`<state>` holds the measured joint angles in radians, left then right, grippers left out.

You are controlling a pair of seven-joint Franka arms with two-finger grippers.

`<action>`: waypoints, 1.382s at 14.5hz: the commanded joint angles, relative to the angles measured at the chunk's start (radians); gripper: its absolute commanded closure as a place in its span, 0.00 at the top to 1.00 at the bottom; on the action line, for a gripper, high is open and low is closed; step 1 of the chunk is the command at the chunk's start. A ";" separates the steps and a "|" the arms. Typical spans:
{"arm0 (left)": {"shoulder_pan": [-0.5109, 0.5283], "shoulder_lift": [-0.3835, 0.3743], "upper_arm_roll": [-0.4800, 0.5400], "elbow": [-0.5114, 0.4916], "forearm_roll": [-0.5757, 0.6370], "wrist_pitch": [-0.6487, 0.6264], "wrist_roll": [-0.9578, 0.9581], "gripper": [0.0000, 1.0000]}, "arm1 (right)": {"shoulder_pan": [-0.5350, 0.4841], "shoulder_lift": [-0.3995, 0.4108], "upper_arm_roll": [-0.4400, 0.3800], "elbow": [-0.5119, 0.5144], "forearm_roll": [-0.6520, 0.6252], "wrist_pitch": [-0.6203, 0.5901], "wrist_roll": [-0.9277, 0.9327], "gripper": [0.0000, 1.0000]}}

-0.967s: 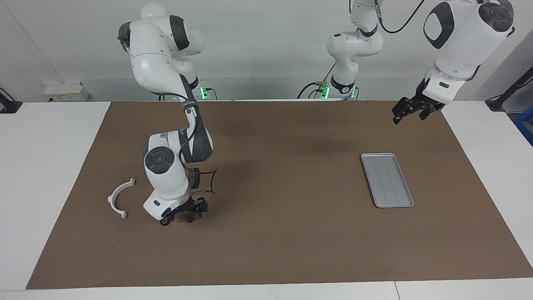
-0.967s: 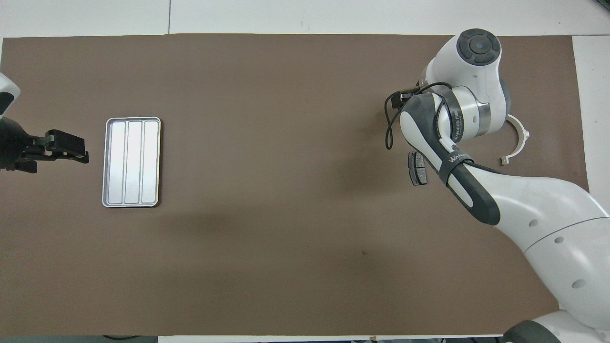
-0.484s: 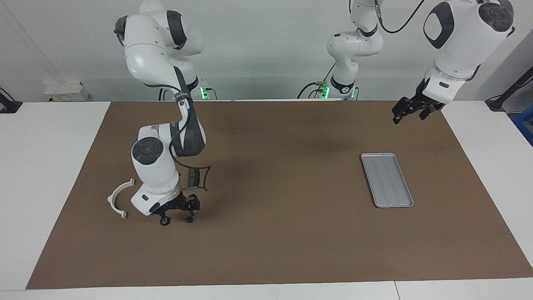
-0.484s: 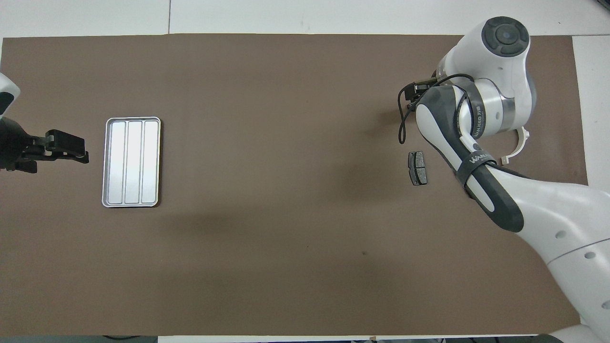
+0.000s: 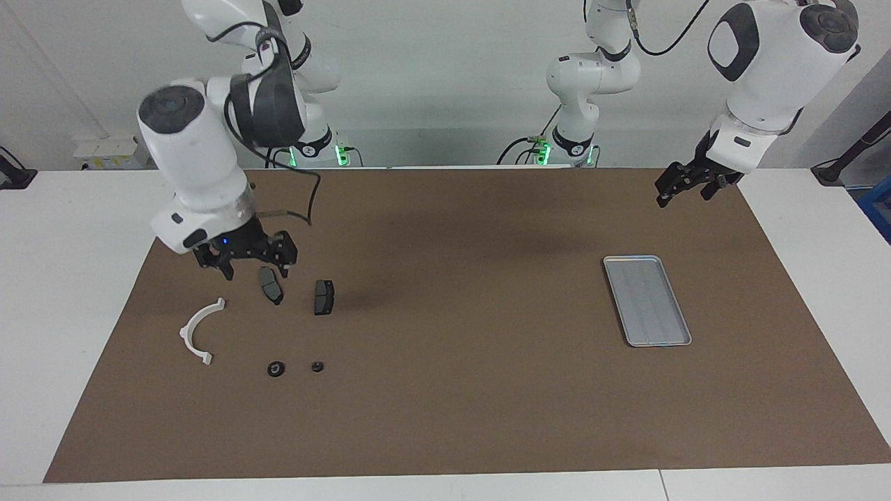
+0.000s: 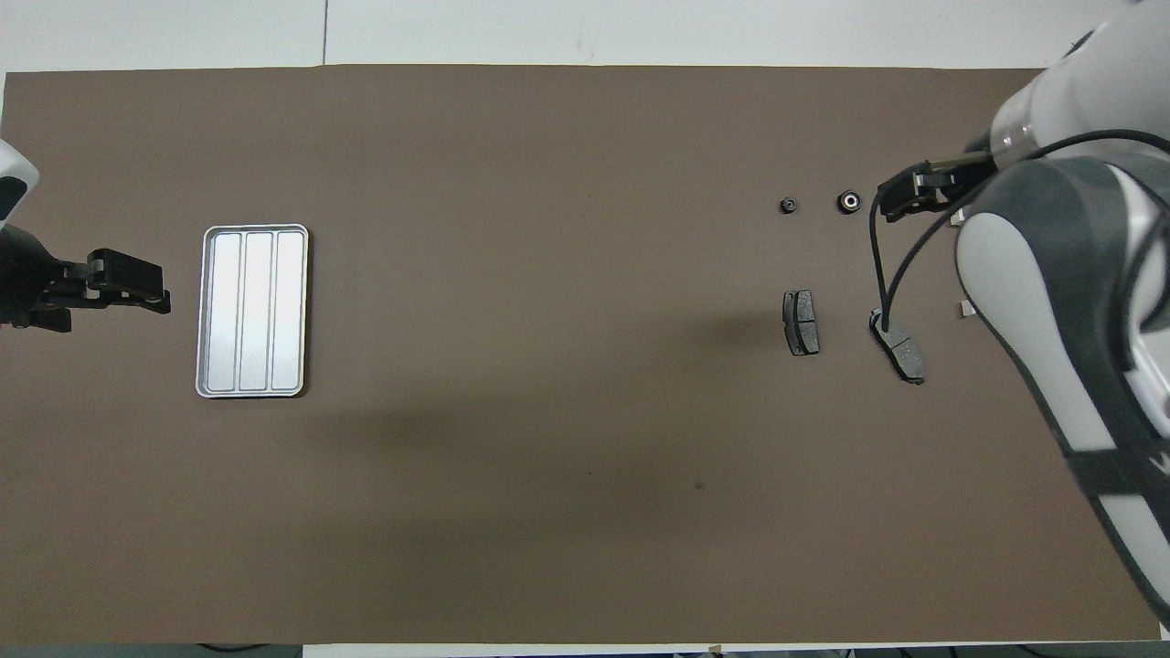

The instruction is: Place bearing gear from tray to pile

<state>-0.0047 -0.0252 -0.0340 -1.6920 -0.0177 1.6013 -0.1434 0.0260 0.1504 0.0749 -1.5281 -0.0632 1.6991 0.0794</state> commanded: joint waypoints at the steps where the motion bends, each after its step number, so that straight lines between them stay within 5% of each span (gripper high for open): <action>1: 0.006 -0.004 -0.007 0.000 0.012 -0.014 -0.001 1.00 | -0.029 -0.152 0.014 -0.083 0.023 -0.080 -0.058 1.00; 7: 0.006 -0.004 -0.007 0.000 0.012 -0.014 0.001 1.00 | -0.012 -0.186 -0.035 -0.080 0.071 -0.246 -0.069 1.00; 20: 0.006 -0.004 -0.007 0.000 0.012 -0.012 -0.001 1.00 | -0.011 -0.177 -0.035 -0.075 0.048 -0.144 -0.058 1.00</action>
<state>-0.0047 -0.0252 -0.0340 -1.6920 -0.0177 1.6010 -0.1434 0.0202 -0.0246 0.0402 -1.5939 -0.0147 1.5301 0.0374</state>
